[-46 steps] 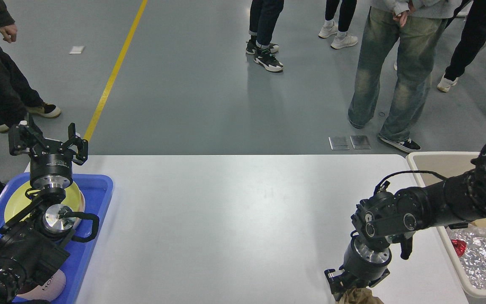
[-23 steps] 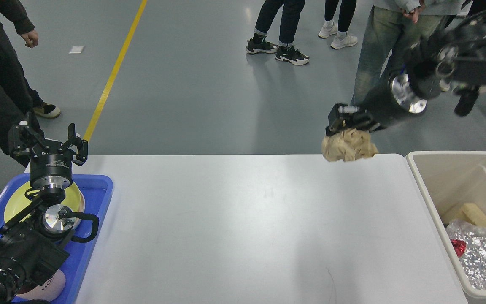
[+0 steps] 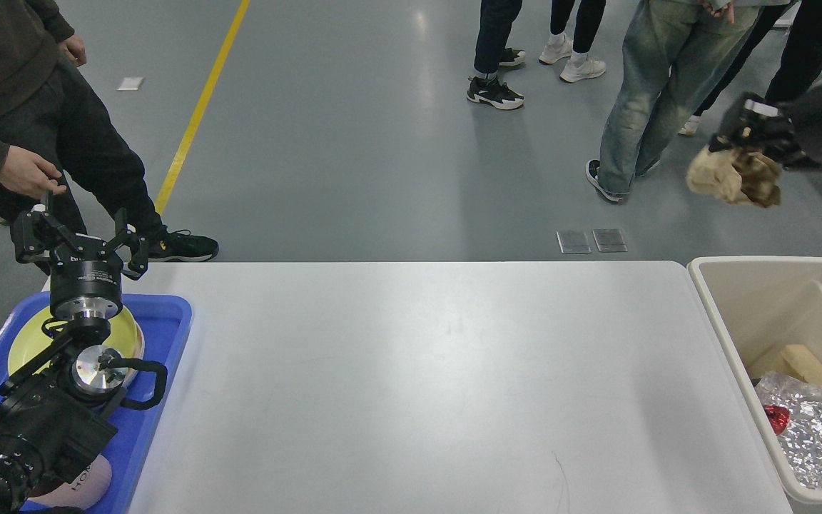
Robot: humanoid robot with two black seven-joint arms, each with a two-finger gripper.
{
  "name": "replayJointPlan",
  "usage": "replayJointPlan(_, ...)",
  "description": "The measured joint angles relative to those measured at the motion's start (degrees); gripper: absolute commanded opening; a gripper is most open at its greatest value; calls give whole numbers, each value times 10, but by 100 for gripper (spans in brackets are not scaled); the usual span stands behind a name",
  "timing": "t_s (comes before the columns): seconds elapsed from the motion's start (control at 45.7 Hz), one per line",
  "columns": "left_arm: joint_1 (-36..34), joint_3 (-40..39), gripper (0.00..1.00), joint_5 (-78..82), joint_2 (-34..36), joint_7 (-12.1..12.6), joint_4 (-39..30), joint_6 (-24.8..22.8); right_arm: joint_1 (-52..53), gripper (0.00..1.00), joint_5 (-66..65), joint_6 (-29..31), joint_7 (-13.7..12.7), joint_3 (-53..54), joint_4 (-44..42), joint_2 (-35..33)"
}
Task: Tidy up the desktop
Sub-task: 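Lift the paper scrap and drop it into the white bin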
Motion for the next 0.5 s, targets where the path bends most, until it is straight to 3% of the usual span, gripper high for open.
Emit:
replayJointPlan(0.088, 0, 0, 96, 0, 0, 0, 0, 0, -104, 0, 1, -76, 0, 5, -60, -1)
replayJointPlan(0.109, 0, 0, 96, 0, 0, 0, 0, 0, -127, 8, 1, -94, 0, 7, -72, 0)
replayJointPlan(0.153, 0, 0, 96, 0, 0, 0, 0, 0, -174, 33, 1, -133, 0, 15, -96, 2)
replayJointPlan(0.241, 0, 0, 96, 0, 0, 0, 0, 0, -252, 97, 2, -205, 1, 45, -131, 5)
replayJointPlan(0.394, 0, 0, 96, 0, 0, 0, 0, 0, -376, 100, 31, -324, 1, 119, -192, 26)
replayJointPlan(0.504, 0, 0, 96, 0, 0, 0, 0, 0, -445, 100, 82, -368, 1, 157, -241, 61)
